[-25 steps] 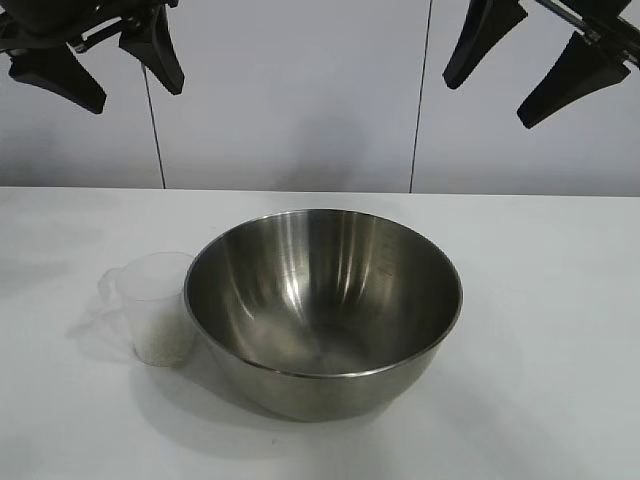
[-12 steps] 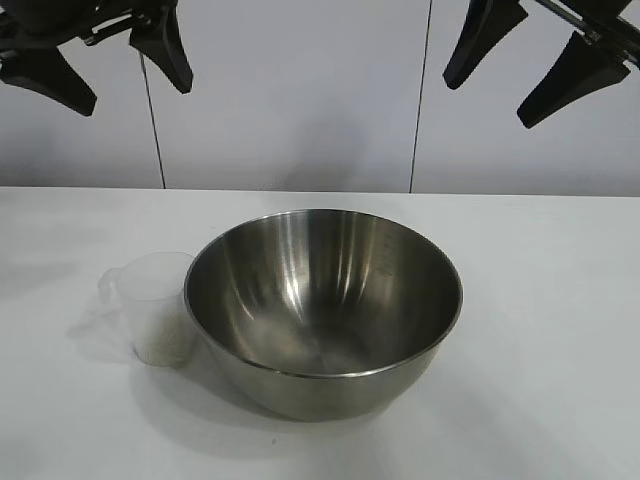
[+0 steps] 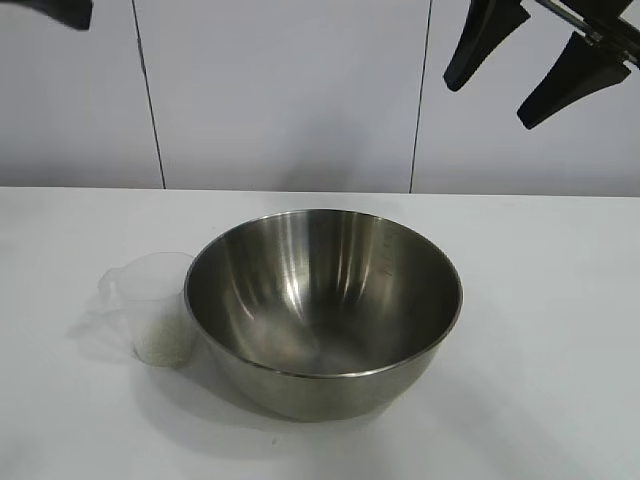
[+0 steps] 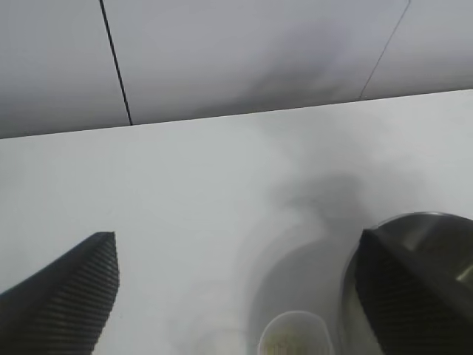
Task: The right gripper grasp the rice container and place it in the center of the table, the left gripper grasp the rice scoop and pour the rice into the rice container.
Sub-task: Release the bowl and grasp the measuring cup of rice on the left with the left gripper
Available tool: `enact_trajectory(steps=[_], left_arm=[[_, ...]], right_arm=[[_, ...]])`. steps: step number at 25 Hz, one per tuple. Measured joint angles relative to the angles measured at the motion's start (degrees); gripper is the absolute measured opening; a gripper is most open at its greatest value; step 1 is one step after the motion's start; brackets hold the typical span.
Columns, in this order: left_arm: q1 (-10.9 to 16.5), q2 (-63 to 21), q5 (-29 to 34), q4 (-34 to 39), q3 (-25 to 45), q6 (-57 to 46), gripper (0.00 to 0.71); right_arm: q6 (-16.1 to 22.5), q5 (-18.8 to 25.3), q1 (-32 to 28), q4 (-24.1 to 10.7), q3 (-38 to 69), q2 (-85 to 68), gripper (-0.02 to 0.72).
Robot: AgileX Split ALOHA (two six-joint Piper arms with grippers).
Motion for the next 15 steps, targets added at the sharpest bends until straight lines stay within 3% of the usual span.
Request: enact_trajectory(steps=[3, 7, 12, 15], left_arm=[[0.0, -4.3, -7.9, 0.0, 11.6, 0.0, 0.622], [0.0, -5.2, -19.3, 0.0, 22.0, 0.1, 0.612], [0.0, -5.2, -39.5, 1.0, 32.1, 2.5, 0.608], [0.0, -3.1, -46.1, 1.1, 36.0, 4.3, 0.604]], right_arm=[[0.0, 0.3, 0.0, 0.0, 0.0, 0.0, 0.517], [0.0, 0.3, 0.0, -0.1, 0.0, 0.0, 0.517], [-0.2, 0.3, 0.0, -0.5, 0.0, 0.0, 0.517], [-0.2, 0.4, 0.0, -0.6, 0.0, 0.0, 0.517]])
